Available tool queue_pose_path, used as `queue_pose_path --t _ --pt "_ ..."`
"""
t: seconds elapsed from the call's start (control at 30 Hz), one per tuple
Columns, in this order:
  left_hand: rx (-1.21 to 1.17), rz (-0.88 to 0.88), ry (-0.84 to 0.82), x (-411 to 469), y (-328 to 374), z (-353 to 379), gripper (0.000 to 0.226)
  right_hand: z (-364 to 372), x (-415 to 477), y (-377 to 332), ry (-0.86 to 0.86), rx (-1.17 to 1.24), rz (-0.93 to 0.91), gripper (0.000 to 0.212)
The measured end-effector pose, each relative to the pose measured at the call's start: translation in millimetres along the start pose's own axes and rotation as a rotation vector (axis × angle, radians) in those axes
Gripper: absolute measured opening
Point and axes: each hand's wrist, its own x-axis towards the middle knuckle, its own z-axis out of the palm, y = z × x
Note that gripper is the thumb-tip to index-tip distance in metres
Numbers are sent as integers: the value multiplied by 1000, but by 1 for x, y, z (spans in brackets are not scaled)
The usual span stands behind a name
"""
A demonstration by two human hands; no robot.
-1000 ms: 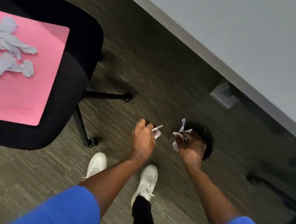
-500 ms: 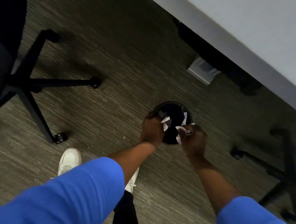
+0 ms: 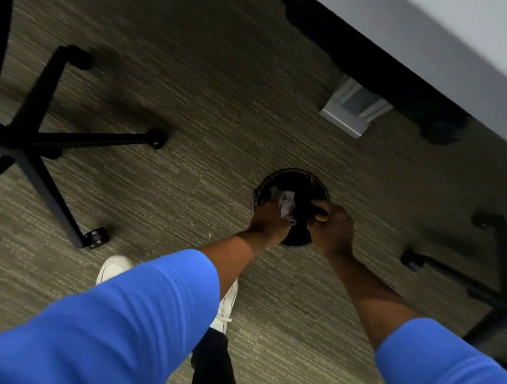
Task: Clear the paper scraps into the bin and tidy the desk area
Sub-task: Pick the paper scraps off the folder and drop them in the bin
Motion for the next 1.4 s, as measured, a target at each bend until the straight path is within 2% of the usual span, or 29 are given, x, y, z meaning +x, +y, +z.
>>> queue_pose_path --t 0.17,0.3,0.47,0.67,0.73,0.8,1.0,1.1,1.17,1.27,1.33,1.4 --pt "-51 78 -30 -13 -2 -10 73 1 -9 -8 18 73 -22 43" --pt "-29 55 12 -22 -8 -20 67 4 -17 -17 14 70 -3 44" --pt "115 40 78 -43 -11 -53 29 9 -29 -44 8 76 0 37" --pt "133 14 241 -86 -37 -110 20 24 -49 -95 -12 69 -112 39" --pt "140 -11 256 -105 -42 -136 21 27 -59 -123 -33 101 -132 39" --pt "159 -18 305 -125 -49 -173 20 33 -68 -162 -137 99 -118 41" --pt "155 -2 568 -178 -74 -290 9 49 -83 -266 -209 84 -277 49" --pt "183 0 734 -199 -81 -349 4 59 -88 -325 -281 116 -277 47" --pt "213 -34 851 -213 -80 -385 5 66 -92 -364 -281 113 -325 46" --pt "244 -112 1052 -229 -84 -436 16 75 -99 -424 -210 97 -502 45" --pt "267 -189 1152 -231 -92 -466 41 86 -98 -459 -201 53 -611 47" --pt "280 -295 1183 -228 -102 -492 70 98 -95 -492 -222 27 -671 49"
